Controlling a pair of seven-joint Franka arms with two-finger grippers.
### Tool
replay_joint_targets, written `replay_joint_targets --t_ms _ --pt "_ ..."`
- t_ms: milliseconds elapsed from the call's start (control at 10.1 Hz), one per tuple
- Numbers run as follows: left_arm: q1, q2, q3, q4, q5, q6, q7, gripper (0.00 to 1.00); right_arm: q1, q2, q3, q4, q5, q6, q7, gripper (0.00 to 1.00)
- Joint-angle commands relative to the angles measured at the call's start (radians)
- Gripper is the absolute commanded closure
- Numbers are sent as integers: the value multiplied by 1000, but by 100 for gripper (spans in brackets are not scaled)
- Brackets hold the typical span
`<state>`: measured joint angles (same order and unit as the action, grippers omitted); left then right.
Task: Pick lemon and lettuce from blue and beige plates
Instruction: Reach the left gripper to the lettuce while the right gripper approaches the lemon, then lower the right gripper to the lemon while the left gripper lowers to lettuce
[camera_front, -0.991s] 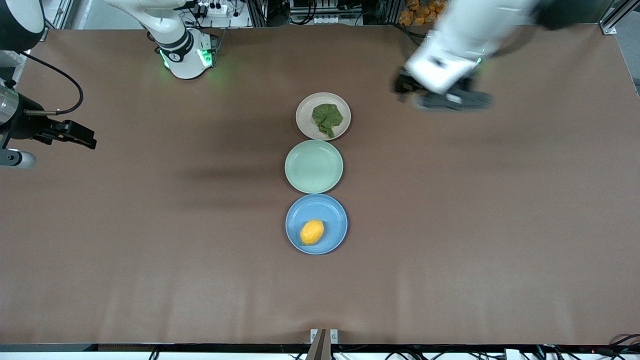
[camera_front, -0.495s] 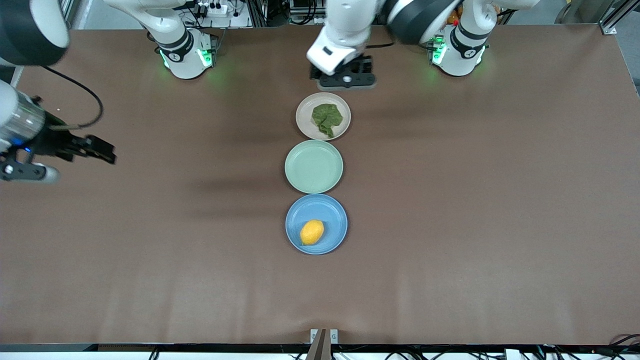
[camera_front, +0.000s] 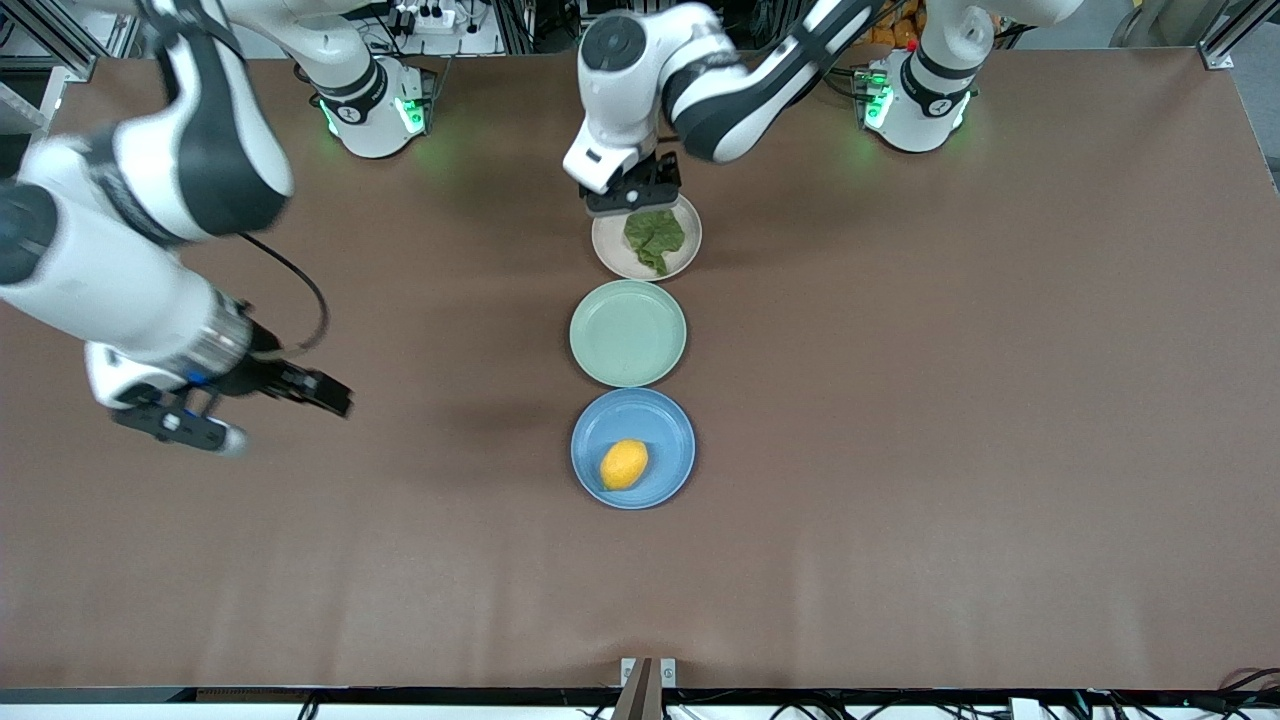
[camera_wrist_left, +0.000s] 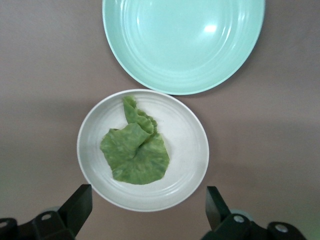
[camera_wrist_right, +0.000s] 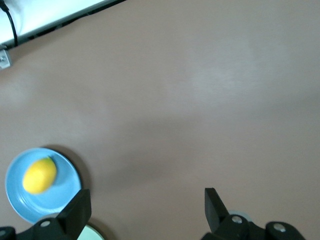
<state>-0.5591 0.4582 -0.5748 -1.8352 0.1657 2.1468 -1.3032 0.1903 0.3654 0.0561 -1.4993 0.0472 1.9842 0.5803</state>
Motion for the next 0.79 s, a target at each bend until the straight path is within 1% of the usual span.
replay_joint_targets --t_ms 0,99,198,297,396,495,595,694 --pt "-39 69 9 33 93 30 -103 0 69 146 -7 91 5 134 172 0" --pt "-39 97 7 33 132 41 -132 0 86 214 -7 137 2 184 225 0" --pt "-39 114 9 31 133 42 -140 4 106 280 -10 183 -4 230 268 0" --pt "-39 126 7 27 133 42 -143 7 116 337 -13 217 -6 279 300 0" --pt "-39 144 7 28 133 42 -171 11 116 372 -13 220 -6 329 306 0" --pt "-36 158 7 27 133 44 -198 14 126 413 -13 225 -6 390 315 0" --pt "-33 172 9 27 132 51 -202 15 147 456 -15 252 -7 424 358 0" --pt "-30 181 9 22 132 67 -215 15 179 504 -24 307 -7 424 409 0"
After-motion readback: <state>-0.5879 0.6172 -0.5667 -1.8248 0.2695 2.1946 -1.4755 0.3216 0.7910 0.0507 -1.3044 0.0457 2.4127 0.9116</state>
